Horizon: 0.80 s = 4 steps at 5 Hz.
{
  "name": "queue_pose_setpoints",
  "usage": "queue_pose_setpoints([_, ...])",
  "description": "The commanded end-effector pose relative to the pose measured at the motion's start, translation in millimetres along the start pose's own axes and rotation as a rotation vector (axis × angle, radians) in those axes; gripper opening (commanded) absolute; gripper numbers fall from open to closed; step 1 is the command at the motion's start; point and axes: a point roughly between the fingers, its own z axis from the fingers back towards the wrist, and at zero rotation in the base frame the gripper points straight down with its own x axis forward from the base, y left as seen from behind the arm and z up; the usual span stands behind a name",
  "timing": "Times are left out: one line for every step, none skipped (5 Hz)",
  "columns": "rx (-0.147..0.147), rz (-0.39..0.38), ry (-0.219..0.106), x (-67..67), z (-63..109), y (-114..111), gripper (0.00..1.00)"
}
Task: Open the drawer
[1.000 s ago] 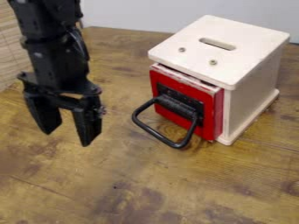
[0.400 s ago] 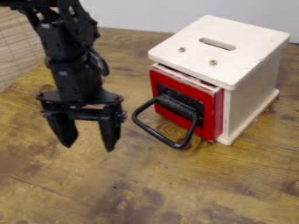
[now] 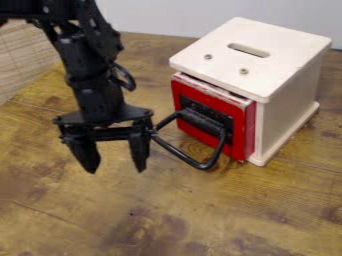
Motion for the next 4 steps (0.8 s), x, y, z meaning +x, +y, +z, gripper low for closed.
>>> queue_pose_setpoints([-0.049,0.050,-0.062,14.9,11.1,-5,1.00])
queue_pose_setpoints([-0.091,0.122,-0.075,25.5,4.7,-12,1.00])
queue_pose_setpoints([-0.141,0.200,-0.090,35.4,0.3,-18,1.00])
queue_pose_setpoints([-0.189,0.271,-0.097,45.6,-3.6,-25,1.00])
